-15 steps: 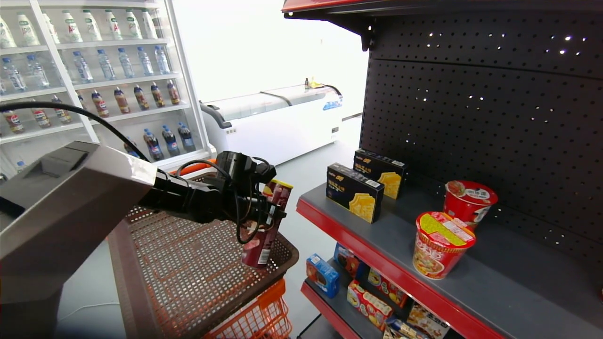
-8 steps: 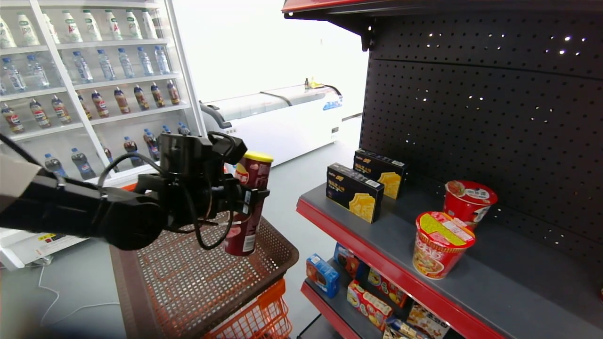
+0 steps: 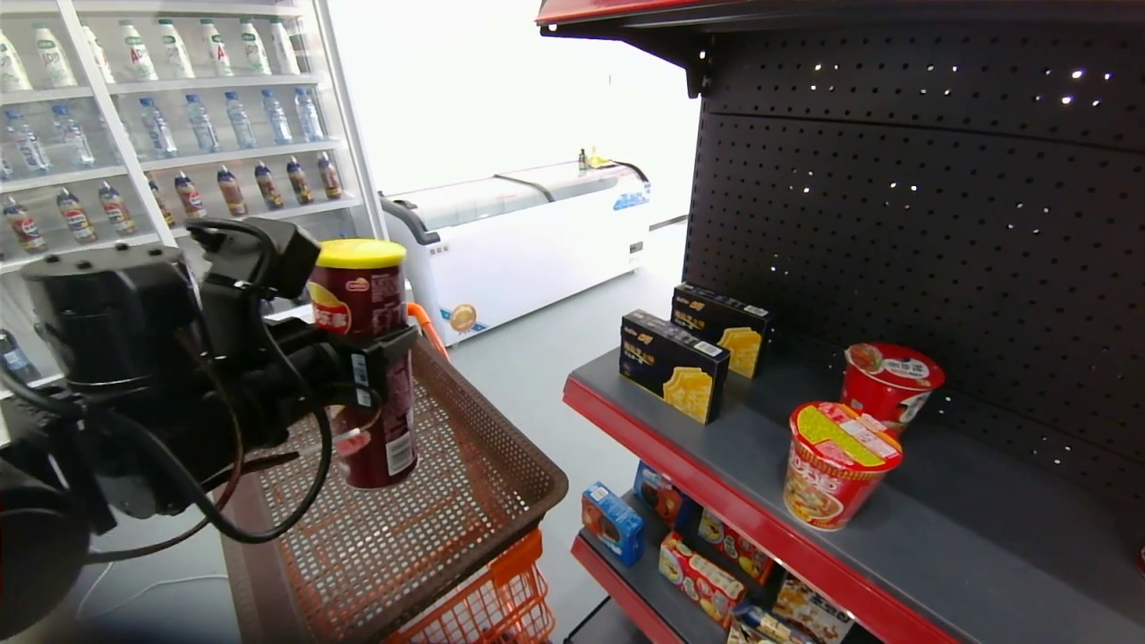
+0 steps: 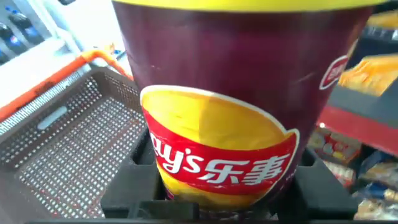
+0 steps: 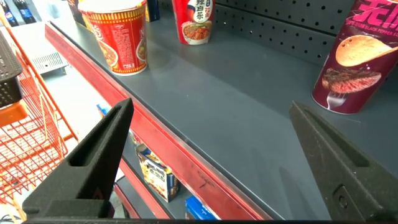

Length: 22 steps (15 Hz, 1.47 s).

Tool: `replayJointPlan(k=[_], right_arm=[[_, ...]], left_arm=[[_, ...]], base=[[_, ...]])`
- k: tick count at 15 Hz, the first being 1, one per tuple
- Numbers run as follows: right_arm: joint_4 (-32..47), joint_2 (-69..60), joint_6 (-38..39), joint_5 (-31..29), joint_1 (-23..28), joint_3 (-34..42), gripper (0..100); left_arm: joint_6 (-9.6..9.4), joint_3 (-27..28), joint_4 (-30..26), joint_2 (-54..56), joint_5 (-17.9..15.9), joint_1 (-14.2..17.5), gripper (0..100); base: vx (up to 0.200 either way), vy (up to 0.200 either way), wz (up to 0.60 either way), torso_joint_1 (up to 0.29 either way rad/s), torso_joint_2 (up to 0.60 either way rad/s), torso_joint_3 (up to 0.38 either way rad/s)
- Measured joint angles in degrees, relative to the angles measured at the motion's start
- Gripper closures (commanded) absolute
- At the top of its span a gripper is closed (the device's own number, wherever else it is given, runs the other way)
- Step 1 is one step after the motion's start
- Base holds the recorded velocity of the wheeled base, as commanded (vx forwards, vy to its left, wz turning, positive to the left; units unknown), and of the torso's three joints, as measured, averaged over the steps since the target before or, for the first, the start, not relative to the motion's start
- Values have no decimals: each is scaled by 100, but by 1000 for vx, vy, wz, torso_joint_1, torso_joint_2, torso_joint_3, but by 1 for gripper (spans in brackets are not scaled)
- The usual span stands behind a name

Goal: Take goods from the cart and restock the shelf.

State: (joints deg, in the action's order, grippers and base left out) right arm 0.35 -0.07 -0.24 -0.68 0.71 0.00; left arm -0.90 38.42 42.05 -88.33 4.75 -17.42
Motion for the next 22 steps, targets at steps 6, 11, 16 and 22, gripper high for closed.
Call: replayJointPlan(k=[6, 11, 16, 22], right_arm=[[0, 0, 0, -2, 0, 0, 0], [0, 0, 0, -2, 2, 0, 0], [2, 0, 0, 20, 0, 0, 0], [-2, 0, 0, 24, 2, 0, 0]], left_arm=[[37, -1112, 759, 1108, -667, 205, 100], [24, -1370, 761, 1371, -711, -68, 100], [12, -1732, 818, 1618, -740, -295, 100], [1, -1757, 697, 1773, -863, -547, 100]], base=[[0, 0, 0, 0, 0, 0], [0, 0, 0, 0, 0, 0], [0, 0, -360, 0, 0, 2], [0, 0, -600, 2, 0, 2]])
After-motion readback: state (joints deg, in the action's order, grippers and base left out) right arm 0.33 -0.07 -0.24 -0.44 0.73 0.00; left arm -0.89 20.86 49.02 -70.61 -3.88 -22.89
